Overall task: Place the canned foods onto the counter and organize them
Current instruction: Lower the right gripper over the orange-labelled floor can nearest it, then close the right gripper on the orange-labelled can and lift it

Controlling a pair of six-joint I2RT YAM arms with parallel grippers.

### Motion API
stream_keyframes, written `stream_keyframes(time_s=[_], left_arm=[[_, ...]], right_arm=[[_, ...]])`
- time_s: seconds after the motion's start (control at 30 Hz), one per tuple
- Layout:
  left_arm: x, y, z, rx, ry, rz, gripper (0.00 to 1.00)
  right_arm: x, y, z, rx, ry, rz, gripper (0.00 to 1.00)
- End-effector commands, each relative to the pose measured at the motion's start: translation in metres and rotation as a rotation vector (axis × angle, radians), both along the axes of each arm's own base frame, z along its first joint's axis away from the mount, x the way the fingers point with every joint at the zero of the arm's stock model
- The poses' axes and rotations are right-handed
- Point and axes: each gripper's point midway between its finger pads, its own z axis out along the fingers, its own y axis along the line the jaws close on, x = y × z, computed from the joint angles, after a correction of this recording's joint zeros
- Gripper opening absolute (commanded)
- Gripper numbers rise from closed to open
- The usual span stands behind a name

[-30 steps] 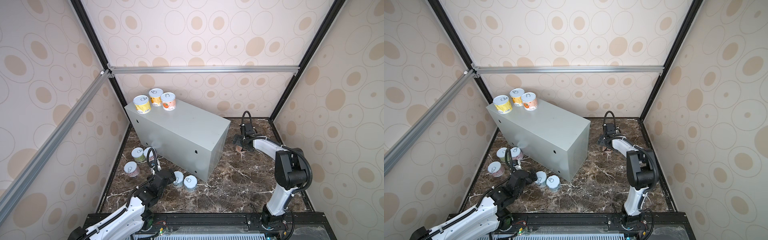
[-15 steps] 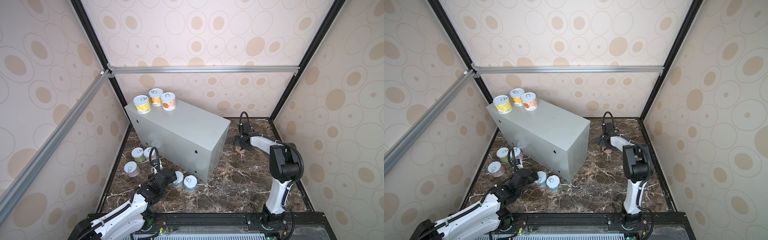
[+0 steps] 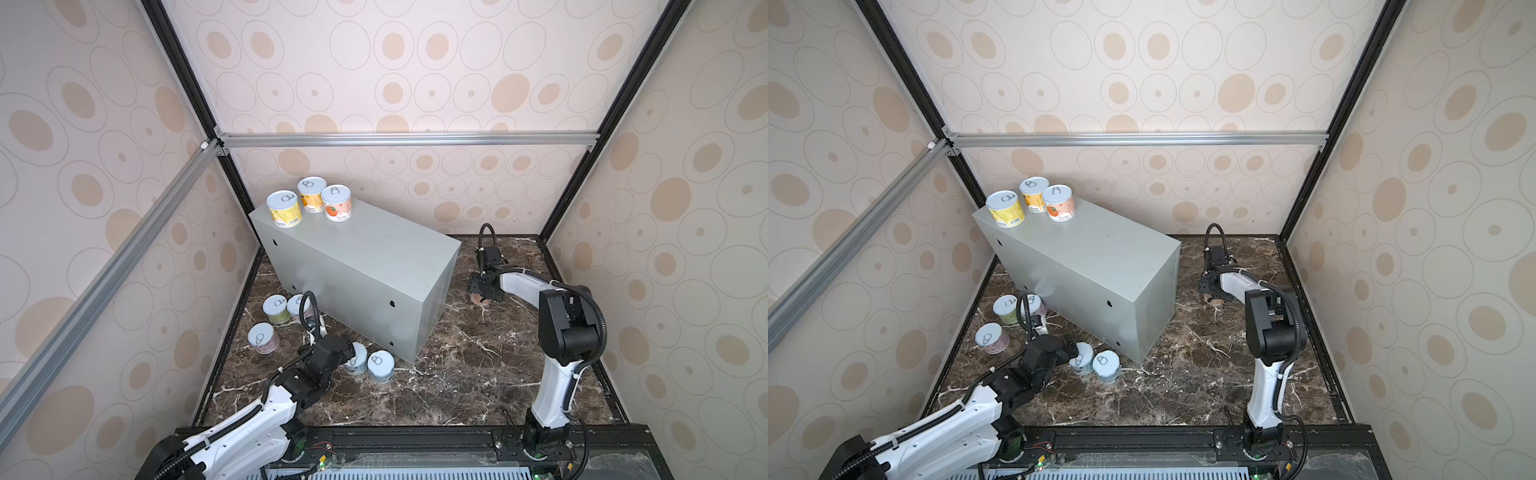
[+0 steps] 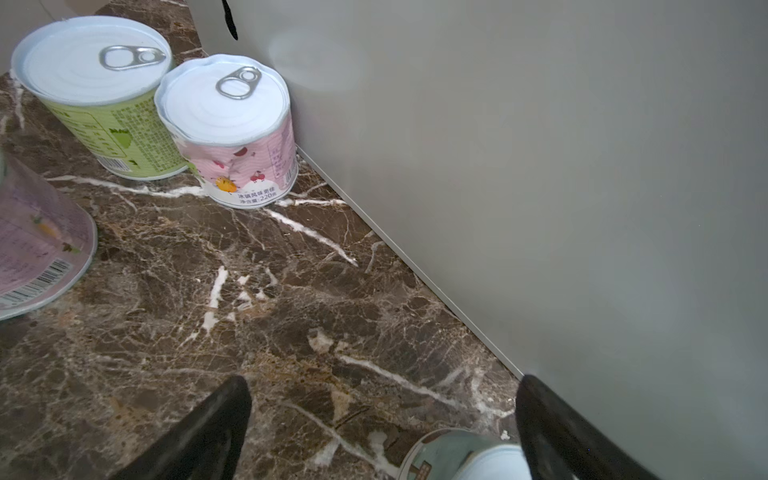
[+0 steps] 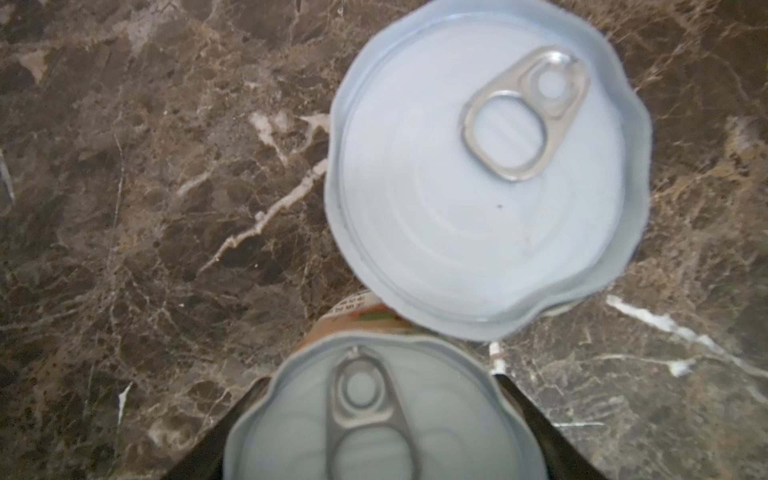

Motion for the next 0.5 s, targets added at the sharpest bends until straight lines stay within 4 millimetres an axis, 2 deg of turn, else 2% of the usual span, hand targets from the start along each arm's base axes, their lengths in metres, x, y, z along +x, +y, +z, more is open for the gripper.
stream_keyframes(time_s=[0.0, 0.2, 0.47], left_arm=[[0.01, -0.004, 0.025, -0.016, -0.056, 0.002, 0.99], [0.012, -0.007, 0.038, -0.034, -0.075, -0.014, 0.99], [0.009, -0.015, 0.055, -0.072, -0.095, -0.064, 0.99]], right_arm=[[-0.005, 0.0, -0.004, -0.005, 0.034, 0.008, 0.58], [-0.009, 0.002, 0.008, 0.011, 0.015, 0.021, 0.51], [-0.02, 0.011, 0.026, 0.065, -0.014, 0.051, 0.5]])
